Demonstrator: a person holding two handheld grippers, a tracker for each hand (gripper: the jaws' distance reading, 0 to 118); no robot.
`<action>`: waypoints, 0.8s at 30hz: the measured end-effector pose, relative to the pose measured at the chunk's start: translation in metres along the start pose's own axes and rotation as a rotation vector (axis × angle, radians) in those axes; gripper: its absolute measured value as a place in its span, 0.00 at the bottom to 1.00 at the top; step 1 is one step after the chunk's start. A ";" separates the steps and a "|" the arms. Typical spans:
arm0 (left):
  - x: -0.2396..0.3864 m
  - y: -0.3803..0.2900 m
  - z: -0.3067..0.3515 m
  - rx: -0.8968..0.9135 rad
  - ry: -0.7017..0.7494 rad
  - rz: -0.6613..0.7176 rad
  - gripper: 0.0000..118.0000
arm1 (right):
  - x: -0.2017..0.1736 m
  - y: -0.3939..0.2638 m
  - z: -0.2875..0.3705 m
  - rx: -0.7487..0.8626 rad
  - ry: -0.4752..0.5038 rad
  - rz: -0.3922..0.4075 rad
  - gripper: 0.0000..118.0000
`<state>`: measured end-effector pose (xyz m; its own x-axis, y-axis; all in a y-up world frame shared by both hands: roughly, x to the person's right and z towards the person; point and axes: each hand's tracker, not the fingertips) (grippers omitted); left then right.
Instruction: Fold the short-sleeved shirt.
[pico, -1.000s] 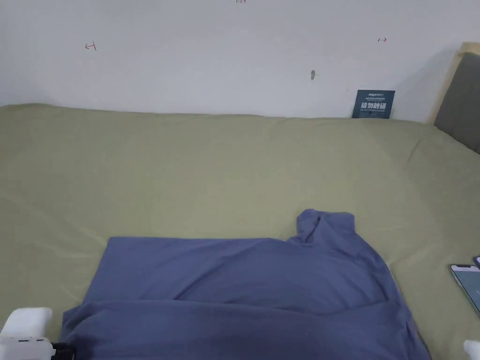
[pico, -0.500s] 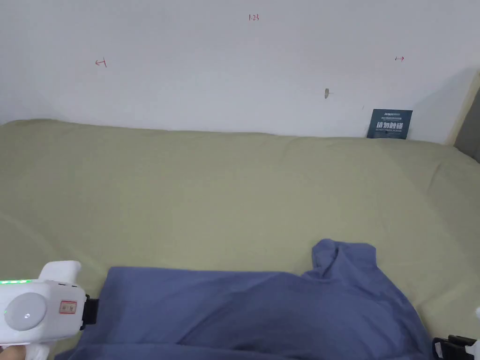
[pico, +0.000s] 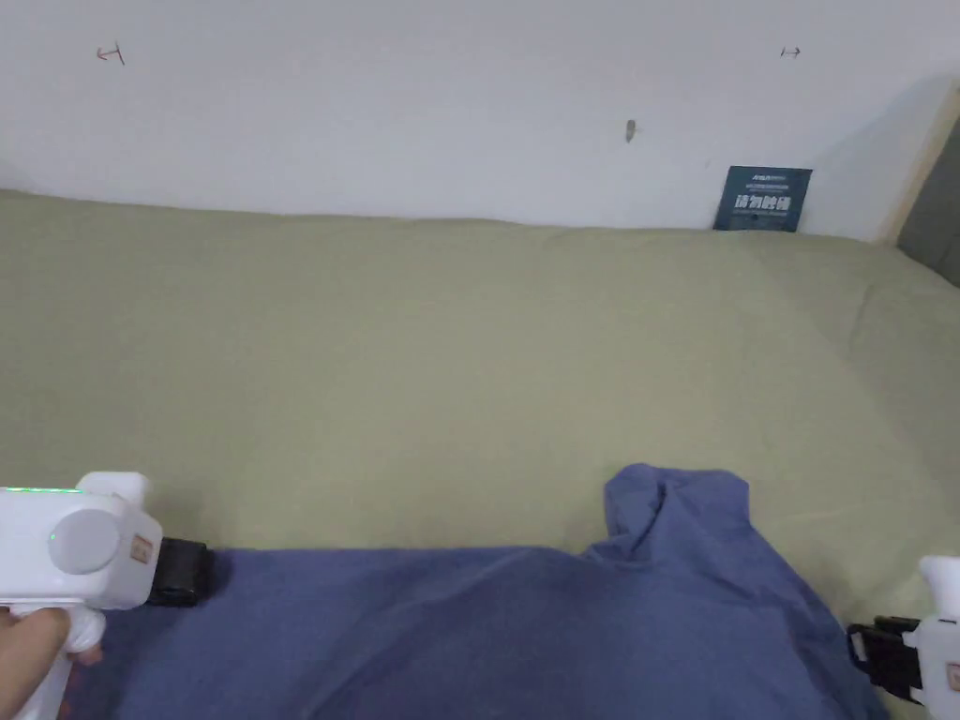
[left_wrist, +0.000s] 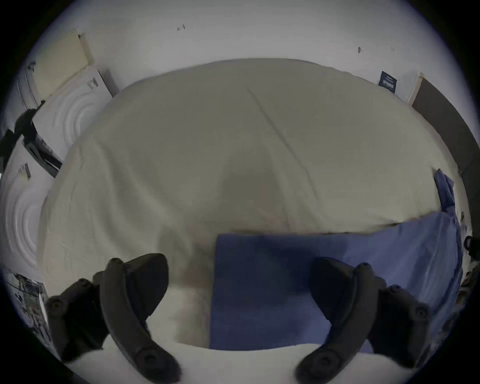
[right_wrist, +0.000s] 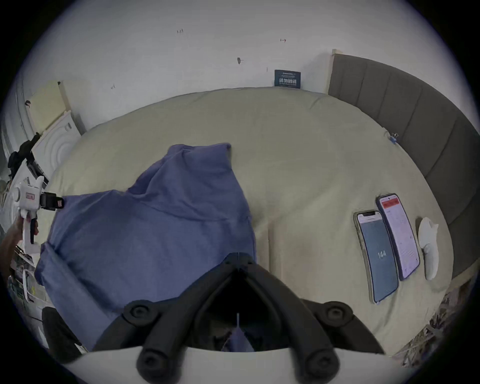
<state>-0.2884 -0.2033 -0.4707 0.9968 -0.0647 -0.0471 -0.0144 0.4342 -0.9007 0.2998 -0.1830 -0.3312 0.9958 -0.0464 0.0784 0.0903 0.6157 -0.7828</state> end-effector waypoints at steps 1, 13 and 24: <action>0.000 -0.002 0.003 0.008 -0.021 0.001 0.83 | 0.000 0.003 -0.003 -0.002 -0.004 0.000 0.00; -0.001 -0.008 0.009 0.076 -0.069 -0.006 0.04 | 0.000 0.052 -0.058 -0.077 -0.001 0.005 0.97; -0.008 -0.006 0.012 0.080 -0.084 -0.009 0.04 | -0.002 0.053 -0.060 -0.093 0.029 0.009 0.02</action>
<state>-0.2954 -0.1945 -0.4593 1.0000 0.0055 0.0000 -0.0028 0.5040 -0.8637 0.3035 -0.1974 -0.4103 0.9964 -0.0648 0.0540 0.0805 0.5407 -0.8374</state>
